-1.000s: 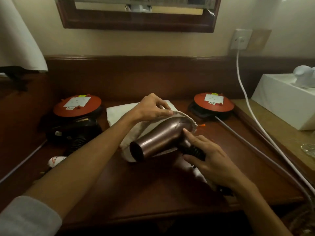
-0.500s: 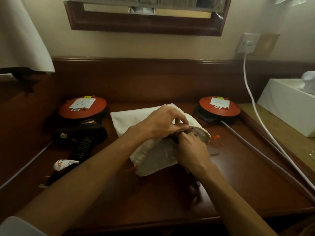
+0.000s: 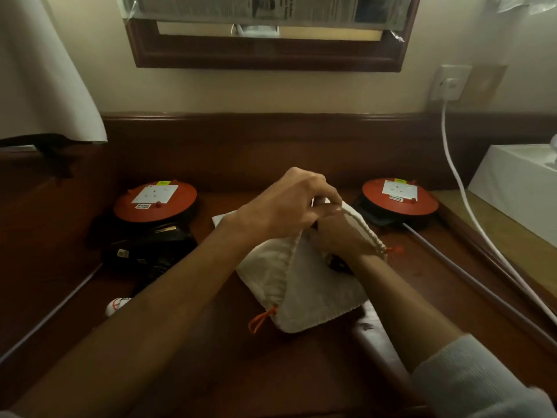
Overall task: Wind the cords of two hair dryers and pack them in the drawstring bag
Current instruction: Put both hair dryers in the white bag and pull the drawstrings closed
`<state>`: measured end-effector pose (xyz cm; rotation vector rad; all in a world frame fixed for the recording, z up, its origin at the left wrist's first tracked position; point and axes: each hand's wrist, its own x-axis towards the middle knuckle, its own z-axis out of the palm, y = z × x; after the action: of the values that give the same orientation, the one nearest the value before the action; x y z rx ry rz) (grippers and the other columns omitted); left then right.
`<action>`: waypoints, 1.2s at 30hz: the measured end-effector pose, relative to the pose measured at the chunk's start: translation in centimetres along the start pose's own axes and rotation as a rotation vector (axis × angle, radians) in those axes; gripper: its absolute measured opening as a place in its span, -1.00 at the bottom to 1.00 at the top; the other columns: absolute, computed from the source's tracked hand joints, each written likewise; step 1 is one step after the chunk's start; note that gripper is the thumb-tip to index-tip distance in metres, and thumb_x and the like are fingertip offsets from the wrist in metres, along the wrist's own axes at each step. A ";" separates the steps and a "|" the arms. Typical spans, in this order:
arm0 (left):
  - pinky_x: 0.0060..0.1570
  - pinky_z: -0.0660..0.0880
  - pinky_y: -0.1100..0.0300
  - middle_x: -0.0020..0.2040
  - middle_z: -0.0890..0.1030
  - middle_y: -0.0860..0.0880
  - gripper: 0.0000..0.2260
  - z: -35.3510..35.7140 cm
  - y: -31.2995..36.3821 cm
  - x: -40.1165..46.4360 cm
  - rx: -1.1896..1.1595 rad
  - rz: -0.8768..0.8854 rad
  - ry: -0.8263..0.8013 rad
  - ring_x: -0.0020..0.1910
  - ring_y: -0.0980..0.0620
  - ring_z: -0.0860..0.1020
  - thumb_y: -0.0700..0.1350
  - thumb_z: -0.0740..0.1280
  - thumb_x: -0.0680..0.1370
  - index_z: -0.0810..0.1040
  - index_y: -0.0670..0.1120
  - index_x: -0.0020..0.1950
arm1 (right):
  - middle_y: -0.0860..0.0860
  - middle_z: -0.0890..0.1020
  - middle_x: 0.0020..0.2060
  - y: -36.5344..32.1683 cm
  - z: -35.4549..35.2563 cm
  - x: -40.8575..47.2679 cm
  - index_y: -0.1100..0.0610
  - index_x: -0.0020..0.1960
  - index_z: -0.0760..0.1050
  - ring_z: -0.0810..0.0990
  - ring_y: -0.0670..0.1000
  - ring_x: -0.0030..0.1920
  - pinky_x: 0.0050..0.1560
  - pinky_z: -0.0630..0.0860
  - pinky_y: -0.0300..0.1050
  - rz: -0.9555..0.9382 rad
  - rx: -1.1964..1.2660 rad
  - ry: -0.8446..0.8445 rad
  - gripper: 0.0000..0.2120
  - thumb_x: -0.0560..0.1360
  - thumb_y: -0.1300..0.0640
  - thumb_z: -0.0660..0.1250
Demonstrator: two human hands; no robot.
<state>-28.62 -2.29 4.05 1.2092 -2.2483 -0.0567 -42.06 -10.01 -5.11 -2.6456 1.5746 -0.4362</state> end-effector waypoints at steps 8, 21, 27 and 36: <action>-0.19 0.33 0.40 -0.20 0.48 0.22 -0.85 -1.2 -0.3 1.2 0.018 -0.019 -0.012 -0.24 0.21 0.50 -0.05 0.46 0.57 0.75 -0.06 0.08 | 0.14 0.14 0.56 1.8 0.5 -4.0 -0.03 0.61 0.09 0.27 0.24 0.50 0.43 0.36 0.10 0.054 -0.063 -0.207 -0.40 0.62 0.07 0.22; -0.23 0.34 0.35 -0.24 0.51 0.19 -0.90 -1.6 0.1 1.1 0.053 0.013 -0.068 -0.28 0.21 0.50 -0.06 0.48 0.57 0.76 -0.02 0.03 | 0.23 0.47 0.39 3.0 2.5 -3.1 0.16 0.51 0.28 0.54 0.25 0.32 0.27 0.54 0.13 0.276 0.209 0.031 -0.49 0.63 0.03 0.29; -0.24 0.32 0.37 -0.24 0.50 0.21 -0.88 -1.9 0.0 1.6 0.059 -0.007 -0.056 -0.27 0.20 0.50 -0.03 0.47 0.57 0.76 -0.02 0.04 | 0.34 0.35 0.42 1.7 2.9 -3.4 0.28 0.54 0.15 0.46 0.35 0.35 0.29 0.48 0.20 0.330 0.034 -0.010 -0.57 0.70 0.23 0.04; 0.01 0.55 0.18 -0.04 0.69 0.09 -0.72 1.4 -4.6 -2.6 -0.191 -0.365 0.048 -0.02 0.09 0.65 0.13 0.30 0.65 0.72 0.00 0.06 | -0.15 0.68 0.10 0.3 -11.2 -11.5 -0.07 0.21 0.63 0.68 -0.16 0.03 -0.07 0.64 -0.24 -0.060 0.266 -0.525 -0.79 0.61 -0.02 0.32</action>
<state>-24.76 -3.31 0.26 1.4798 -1.9072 -0.3701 -50.29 1.10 3.04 -2.3455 1.1863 0.0516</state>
